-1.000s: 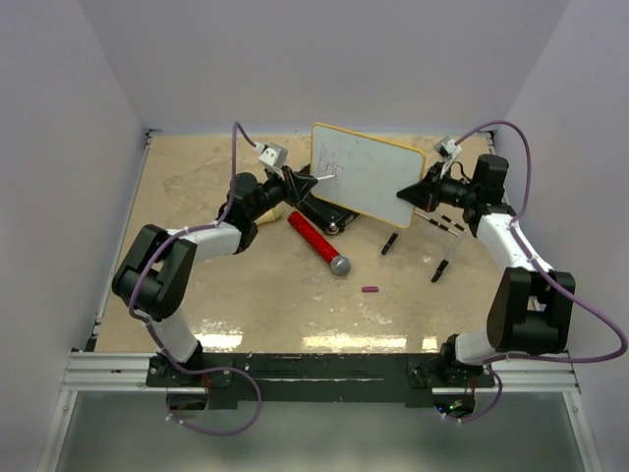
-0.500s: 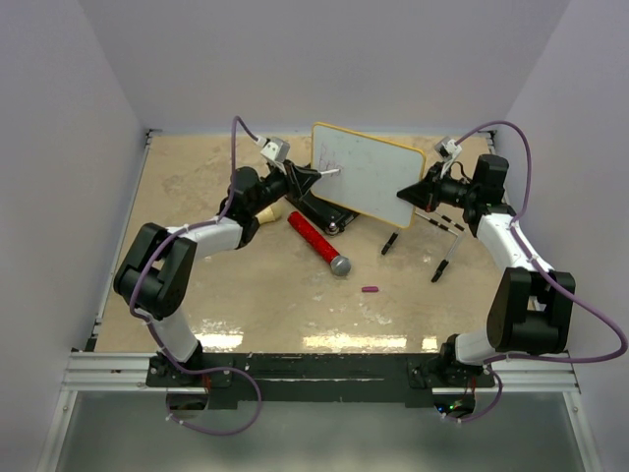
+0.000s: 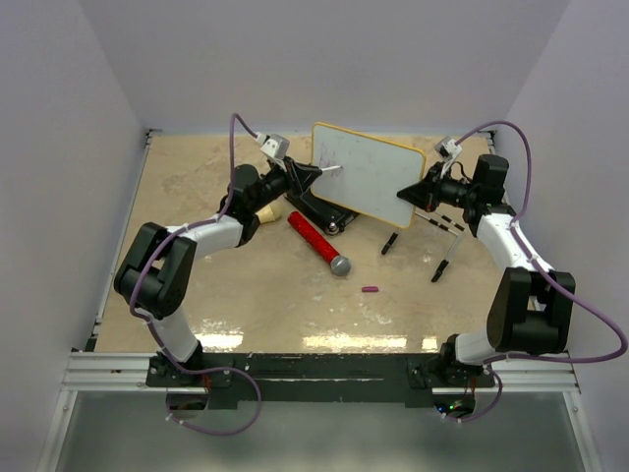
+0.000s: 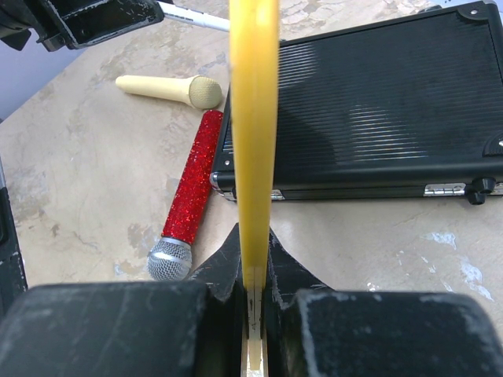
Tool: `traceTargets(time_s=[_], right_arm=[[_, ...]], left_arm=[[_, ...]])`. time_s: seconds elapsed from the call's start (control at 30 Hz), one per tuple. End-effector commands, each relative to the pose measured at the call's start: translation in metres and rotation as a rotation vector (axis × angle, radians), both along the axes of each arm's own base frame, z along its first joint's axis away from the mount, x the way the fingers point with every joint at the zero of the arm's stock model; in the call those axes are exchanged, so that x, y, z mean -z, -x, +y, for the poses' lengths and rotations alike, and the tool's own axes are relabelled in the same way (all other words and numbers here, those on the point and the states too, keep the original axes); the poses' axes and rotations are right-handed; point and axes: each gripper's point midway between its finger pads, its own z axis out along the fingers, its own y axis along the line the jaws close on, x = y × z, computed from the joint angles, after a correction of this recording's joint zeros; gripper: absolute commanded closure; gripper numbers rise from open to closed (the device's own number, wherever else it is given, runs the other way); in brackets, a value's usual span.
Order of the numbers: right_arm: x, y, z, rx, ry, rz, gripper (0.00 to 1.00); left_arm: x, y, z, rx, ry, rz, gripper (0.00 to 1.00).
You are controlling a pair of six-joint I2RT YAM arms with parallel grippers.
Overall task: Write a sentence on the whiteboard
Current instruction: Write with the whiteboard marker without the cap on the whiteboard.
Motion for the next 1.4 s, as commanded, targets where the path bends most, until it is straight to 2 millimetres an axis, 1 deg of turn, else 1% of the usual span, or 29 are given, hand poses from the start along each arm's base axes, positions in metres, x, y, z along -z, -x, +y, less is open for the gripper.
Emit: traceTargets(time_s=[0.0,0.13,0.47,0.57,0.77,0.9,1.0,1.17,1.23,1.27,1.37], right_arm=[[-0.008,-0.002,0.003,-0.022,0.011,-0.035,1.00],[-0.008,-0.002,0.002,-0.020,0.011,-0.035,1.00],[-0.010,-0.001,0.003,-0.022,0.012,-0.040,1.00],[-0.009,-0.001,0.003,-0.023,0.011,-0.038,1.00],[-0.010,-0.001,0.002,-0.022,0.011,-0.040,1.00],[-0.011,-0.001,0.002,-0.022,0.011,-0.041,1.00],[-0.010,-0.001,0.003,-0.023,0.011,-0.040,1.00],[-0.010,-0.001,0.003,-0.023,0.011,-0.041,1.00],[-0.011,-0.001,0.002,-0.022,0.011,-0.041,1.00],[-0.010,-0.001,0.003,-0.023,0.011,-0.040,1.00],[-0.010,-0.001,0.003,-0.023,0.011,-0.040,1.00]], left_arm=[[0.003,-0.001,-0.001,0.004,0.007,-0.005,1.00],[0.016,0.005,0.000,0.014,-0.004,0.019,1.00],[0.036,0.014,0.002,0.024,-0.018,0.063,1.00],[0.044,0.015,0.004,0.016,-0.028,0.076,1.00],[0.052,0.011,0.011,-0.023,-0.052,0.087,1.00],[0.046,0.004,0.020,-0.074,-0.051,0.074,1.00],[0.037,0.001,0.023,-0.096,-0.055,0.055,1.00],[0.029,-0.003,0.024,-0.111,-0.064,0.036,1.00],[0.021,0.002,0.023,-0.092,-0.049,0.014,1.00],[0.011,0.006,0.023,-0.084,-0.030,-0.006,1.00],[-0.010,0.018,0.024,-0.061,0.005,-0.060,1.00]])
